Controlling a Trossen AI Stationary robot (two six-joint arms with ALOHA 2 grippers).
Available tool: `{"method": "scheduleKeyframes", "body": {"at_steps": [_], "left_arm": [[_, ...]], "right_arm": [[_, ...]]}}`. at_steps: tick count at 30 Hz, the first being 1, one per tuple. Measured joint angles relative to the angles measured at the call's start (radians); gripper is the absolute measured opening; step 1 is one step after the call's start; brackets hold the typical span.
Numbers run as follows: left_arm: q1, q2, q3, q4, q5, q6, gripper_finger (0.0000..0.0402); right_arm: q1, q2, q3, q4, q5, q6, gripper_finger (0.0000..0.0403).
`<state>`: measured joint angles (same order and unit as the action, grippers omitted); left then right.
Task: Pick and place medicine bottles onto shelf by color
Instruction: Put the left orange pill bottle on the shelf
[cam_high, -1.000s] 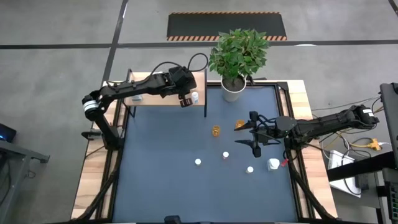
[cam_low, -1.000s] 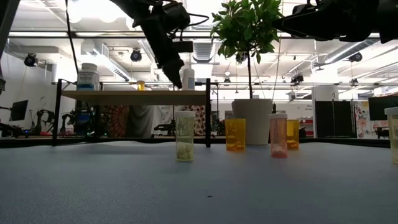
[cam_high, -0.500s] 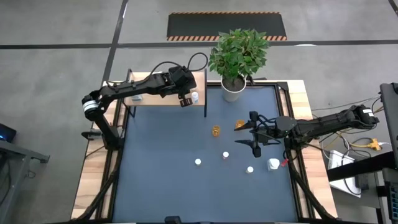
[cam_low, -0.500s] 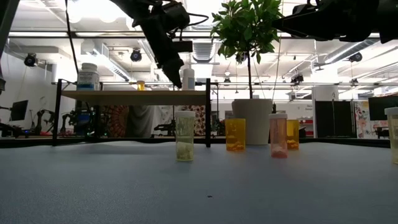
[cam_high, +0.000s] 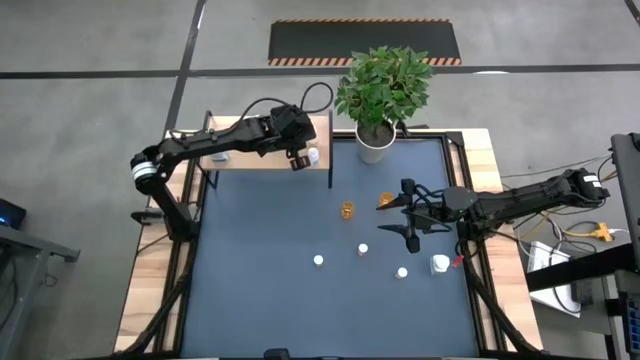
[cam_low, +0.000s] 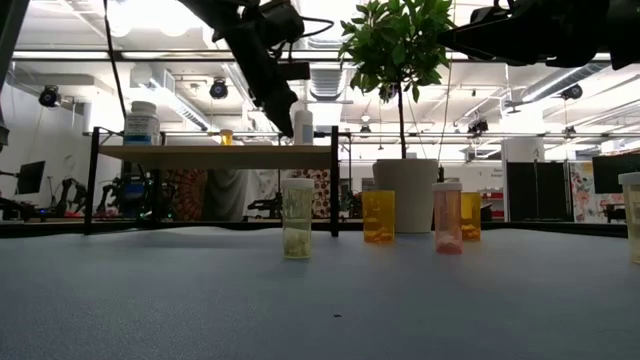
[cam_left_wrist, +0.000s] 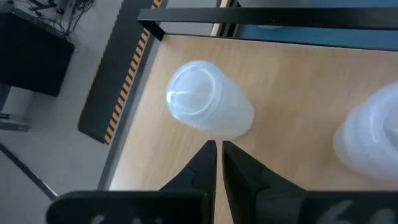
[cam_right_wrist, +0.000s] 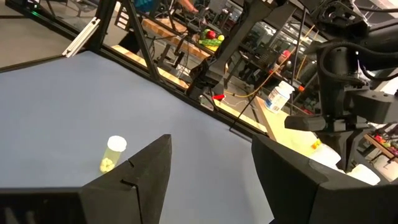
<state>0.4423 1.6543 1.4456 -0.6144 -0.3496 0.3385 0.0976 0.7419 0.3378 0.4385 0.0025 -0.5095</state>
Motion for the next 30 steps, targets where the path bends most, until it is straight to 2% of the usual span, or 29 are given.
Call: {"method": "scheduleKeyframes", "body": {"at_steps": [9, 14, 18, 23, 30], "left_arm": [[-0.122, -0.098, 0.023, -0.014, -0.005, -0.081, 0.0008], [-0.281, -0.168, 0.007, 0.006, -0.004, -0.212, 0.0008], [-0.437, -0.196, -0.021, 0.021, -0.007, -0.223, 0.0008], [-0.601, -0.222, -0.105, 0.131, -0.041, -0.219, 0.0008], [-0.763, -0.259, -0.305, 0.374, -0.126, -0.112, 0.0008]], "right_arm": [[0.0, 0.0, 0.0, -0.002, 0.0, 0.0, 0.0215], [0.0, 0.0, 0.0, -0.001, 0.0, 0.005, 0.0215], [0.0, 0.002, 0.0, -0.003, 0.0, 0.033, 0.0215], [0.0, 0.031, 0.0, 0.003, 0.0, 0.078, 0.0215], [0.0, 0.108, 0.0, 0.028, 0.001, 0.268, 0.0215]]}}
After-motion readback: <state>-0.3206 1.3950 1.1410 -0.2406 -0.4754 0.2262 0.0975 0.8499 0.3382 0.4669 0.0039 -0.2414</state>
